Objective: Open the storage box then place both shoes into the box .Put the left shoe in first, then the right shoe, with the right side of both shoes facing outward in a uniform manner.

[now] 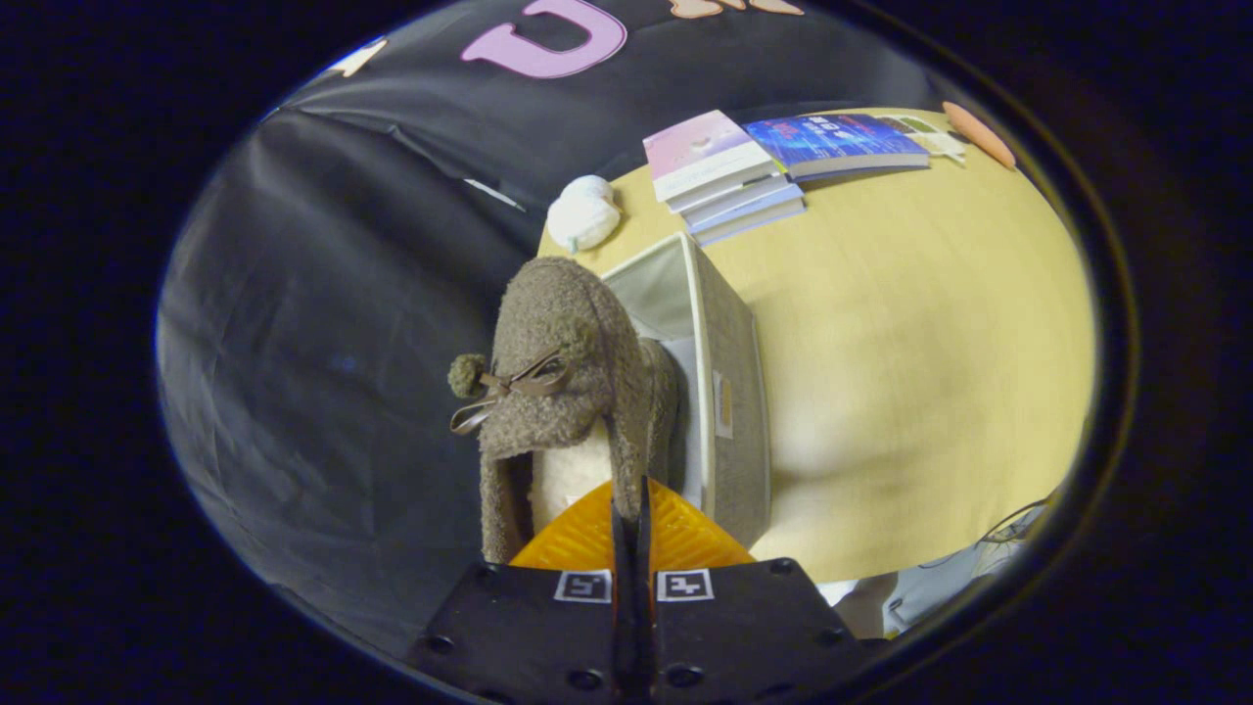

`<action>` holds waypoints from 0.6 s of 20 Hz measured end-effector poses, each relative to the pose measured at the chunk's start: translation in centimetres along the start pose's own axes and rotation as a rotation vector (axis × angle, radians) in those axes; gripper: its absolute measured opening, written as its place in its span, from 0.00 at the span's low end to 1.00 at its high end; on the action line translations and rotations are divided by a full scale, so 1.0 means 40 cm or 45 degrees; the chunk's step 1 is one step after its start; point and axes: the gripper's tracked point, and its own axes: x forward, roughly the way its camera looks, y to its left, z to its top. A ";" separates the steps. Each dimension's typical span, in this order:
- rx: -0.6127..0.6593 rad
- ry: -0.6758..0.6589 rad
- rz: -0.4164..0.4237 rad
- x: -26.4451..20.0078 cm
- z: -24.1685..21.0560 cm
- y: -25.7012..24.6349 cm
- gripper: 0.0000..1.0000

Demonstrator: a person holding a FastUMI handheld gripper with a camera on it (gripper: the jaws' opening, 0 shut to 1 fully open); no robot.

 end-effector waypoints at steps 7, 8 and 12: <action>0.046 0.000 -0.139 0.067 0.007 -0.026 0.04; 0.051 0.003 -0.174 0.074 0.005 -0.028 0.04; -0.035 -0.016 -0.337 0.113 0.000 -0.040 0.03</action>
